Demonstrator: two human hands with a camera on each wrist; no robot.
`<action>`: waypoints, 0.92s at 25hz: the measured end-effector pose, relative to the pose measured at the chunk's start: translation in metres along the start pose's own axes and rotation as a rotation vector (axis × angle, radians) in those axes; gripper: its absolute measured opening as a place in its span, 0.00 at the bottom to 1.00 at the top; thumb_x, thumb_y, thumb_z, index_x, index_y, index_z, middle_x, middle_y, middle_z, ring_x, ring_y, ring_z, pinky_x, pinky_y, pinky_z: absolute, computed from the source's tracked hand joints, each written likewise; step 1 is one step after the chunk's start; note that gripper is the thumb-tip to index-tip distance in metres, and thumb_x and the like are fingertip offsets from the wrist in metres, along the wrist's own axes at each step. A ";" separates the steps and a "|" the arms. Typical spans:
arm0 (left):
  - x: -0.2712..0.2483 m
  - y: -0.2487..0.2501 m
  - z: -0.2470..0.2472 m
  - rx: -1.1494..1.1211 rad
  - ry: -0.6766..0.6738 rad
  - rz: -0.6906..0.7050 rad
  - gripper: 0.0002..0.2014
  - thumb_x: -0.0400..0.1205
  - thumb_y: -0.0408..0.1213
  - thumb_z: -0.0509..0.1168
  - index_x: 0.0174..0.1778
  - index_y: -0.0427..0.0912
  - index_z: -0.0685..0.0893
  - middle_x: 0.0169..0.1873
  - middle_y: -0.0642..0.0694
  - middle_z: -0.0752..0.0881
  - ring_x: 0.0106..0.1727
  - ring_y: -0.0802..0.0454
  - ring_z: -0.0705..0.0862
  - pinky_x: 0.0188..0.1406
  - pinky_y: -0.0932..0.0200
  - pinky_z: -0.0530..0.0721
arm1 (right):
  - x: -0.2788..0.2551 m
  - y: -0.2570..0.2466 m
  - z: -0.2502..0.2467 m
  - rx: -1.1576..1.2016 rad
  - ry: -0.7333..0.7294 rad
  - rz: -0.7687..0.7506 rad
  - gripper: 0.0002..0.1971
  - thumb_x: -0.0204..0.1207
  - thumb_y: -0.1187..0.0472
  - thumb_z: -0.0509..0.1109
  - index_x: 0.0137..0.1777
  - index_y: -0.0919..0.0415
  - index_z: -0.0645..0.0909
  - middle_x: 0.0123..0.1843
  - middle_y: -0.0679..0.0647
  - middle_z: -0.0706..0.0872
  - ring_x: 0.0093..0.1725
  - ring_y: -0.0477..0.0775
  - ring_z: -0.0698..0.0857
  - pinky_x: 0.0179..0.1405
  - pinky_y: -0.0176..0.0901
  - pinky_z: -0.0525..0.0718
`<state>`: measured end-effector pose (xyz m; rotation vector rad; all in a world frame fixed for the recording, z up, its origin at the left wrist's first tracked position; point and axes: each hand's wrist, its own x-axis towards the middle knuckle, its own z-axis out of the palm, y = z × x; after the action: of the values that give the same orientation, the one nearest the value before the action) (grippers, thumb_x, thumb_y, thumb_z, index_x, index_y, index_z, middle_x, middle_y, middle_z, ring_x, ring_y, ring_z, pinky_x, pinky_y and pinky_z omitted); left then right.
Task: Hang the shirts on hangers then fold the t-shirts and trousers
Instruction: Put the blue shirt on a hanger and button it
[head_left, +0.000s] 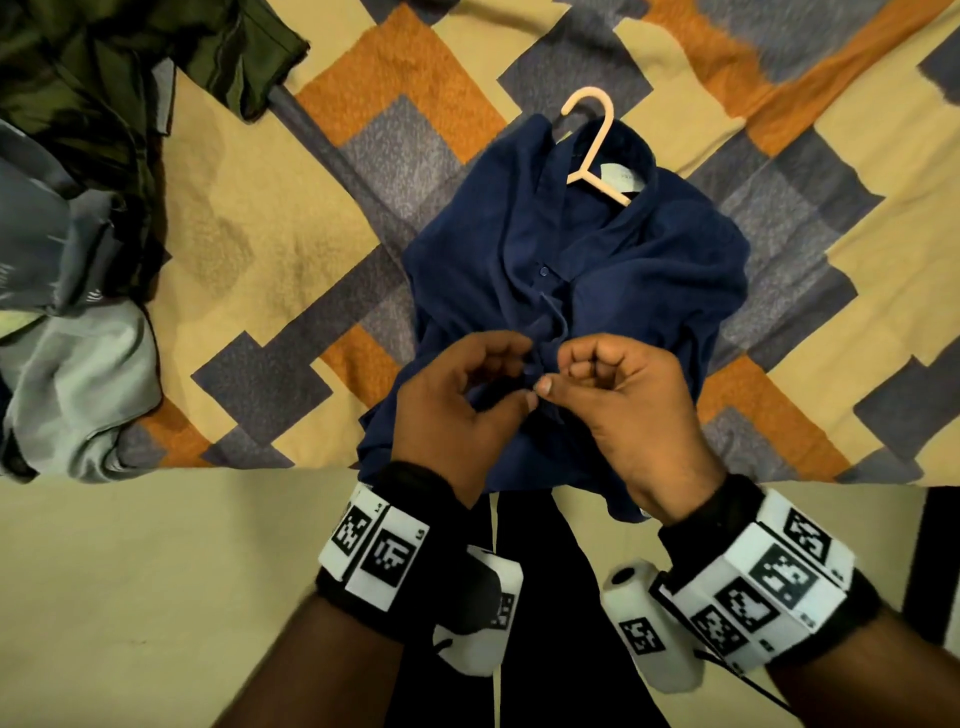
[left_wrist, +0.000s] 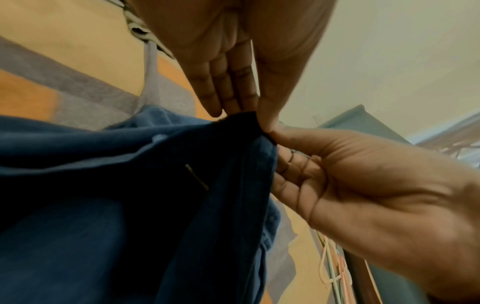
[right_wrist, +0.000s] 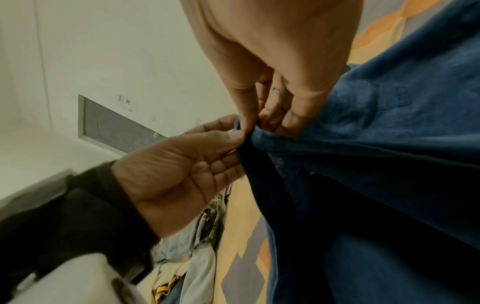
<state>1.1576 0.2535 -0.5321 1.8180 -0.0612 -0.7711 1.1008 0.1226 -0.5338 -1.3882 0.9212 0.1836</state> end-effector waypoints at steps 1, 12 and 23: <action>-0.001 0.000 0.001 -0.077 0.001 -0.010 0.17 0.73 0.21 0.72 0.52 0.45 0.84 0.42 0.53 0.87 0.46 0.63 0.86 0.49 0.71 0.81 | 0.001 0.000 0.000 0.007 -0.011 0.000 0.12 0.69 0.76 0.76 0.35 0.59 0.82 0.25 0.42 0.78 0.28 0.38 0.76 0.32 0.29 0.78; -0.006 -0.006 0.006 -0.180 -0.002 -0.010 0.24 0.74 0.21 0.71 0.54 0.56 0.76 0.35 0.47 0.88 0.40 0.53 0.88 0.42 0.61 0.85 | -0.013 0.000 -0.004 -0.034 0.093 -0.170 0.12 0.71 0.73 0.76 0.38 0.54 0.84 0.31 0.50 0.79 0.32 0.42 0.77 0.37 0.30 0.79; -0.031 -0.031 0.001 -0.024 -0.010 0.002 0.21 0.73 0.24 0.74 0.46 0.56 0.76 0.31 0.49 0.88 0.32 0.57 0.87 0.36 0.64 0.85 | -0.034 0.042 -0.008 -0.401 0.227 -0.323 0.10 0.71 0.73 0.75 0.41 0.55 0.83 0.39 0.56 0.86 0.38 0.47 0.84 0.41 0.29 0.80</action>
<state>1.1225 0.2770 -0.5447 1.7908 -0.0600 -0.7764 1.0497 0.1388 -0.5428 -1.9398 0.8591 -0.0404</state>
